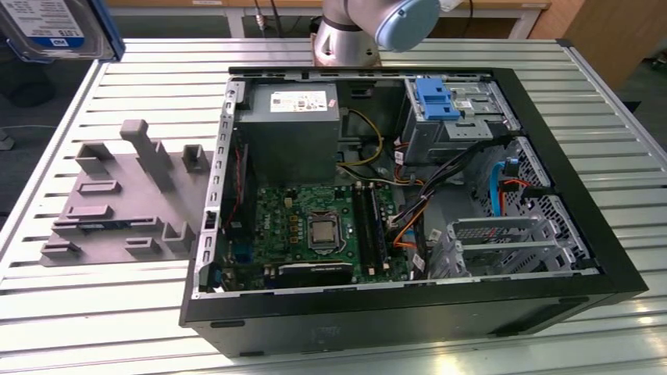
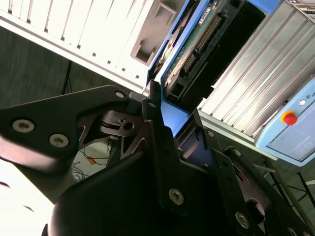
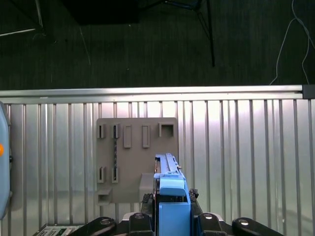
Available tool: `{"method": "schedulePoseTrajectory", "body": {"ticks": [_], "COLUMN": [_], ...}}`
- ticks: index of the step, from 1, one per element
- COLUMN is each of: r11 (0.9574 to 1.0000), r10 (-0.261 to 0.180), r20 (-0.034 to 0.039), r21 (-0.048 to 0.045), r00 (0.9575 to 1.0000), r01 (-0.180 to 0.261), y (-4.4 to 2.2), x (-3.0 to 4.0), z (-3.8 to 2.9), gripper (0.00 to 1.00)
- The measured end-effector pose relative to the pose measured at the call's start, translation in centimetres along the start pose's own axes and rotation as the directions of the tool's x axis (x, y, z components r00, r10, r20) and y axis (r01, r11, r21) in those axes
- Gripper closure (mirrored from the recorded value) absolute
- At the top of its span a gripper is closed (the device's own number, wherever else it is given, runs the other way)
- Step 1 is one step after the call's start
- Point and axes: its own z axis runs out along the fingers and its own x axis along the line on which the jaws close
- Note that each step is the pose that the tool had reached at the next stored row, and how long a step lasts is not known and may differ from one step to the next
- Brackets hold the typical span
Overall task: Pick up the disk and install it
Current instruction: 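Pick up the disk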
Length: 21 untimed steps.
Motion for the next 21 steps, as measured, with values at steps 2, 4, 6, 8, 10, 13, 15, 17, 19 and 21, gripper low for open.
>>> {"method": "schedulePoseTrajectory", "body": {"ticks": [2,4,6,8,10,13,15,17,19,21], "r11": [1.0000,1.0000,1.0000,1.0000,1.0000,1.0000,1.0000,1.0000,1.0000,1.0000], "r10": [0.000,0.000,0.000,0.000,0.000,0.000,0.000,0.000,0.000,0.000], "r20": [0.0000,0.0000,0.0001,0.0000,0.0000,0.0000,0.0001,0.0000,0.0001,0.0001], "r21": [0.0000,0.0000,0.0001,0.0000,0.0000,0.0000,0.0001,0.0000,0.0001,0.0001], "r00": [1.0000,1.0000,1.0000,1.0000,1.0000,1.0000,1.0000,1.0000,1.0000,1.0000], "r01": [0.000,0.000,0.000,0.000,0.000,0.000,0.000,0.000,0.000,0.000], "y": [-0.09,-0.18,-0.27,-0.36,-0.47,-0.68,-0.85,-1.06,-1.21,-1.33], "x": [0.00,-0.01,-0.01,-0.01,-0.02,-0.03,-0.03,-0.04,-0.05,-0.05], "z": [0.00,0.00,0.00,0.00,0.00,-0.01,-0.01,-0.02,-0.01,-0.01], "gripper": [0.64,0.64,0.64,0.64,0.64,0.64,0.64,0.64,0.64,0.64]}}
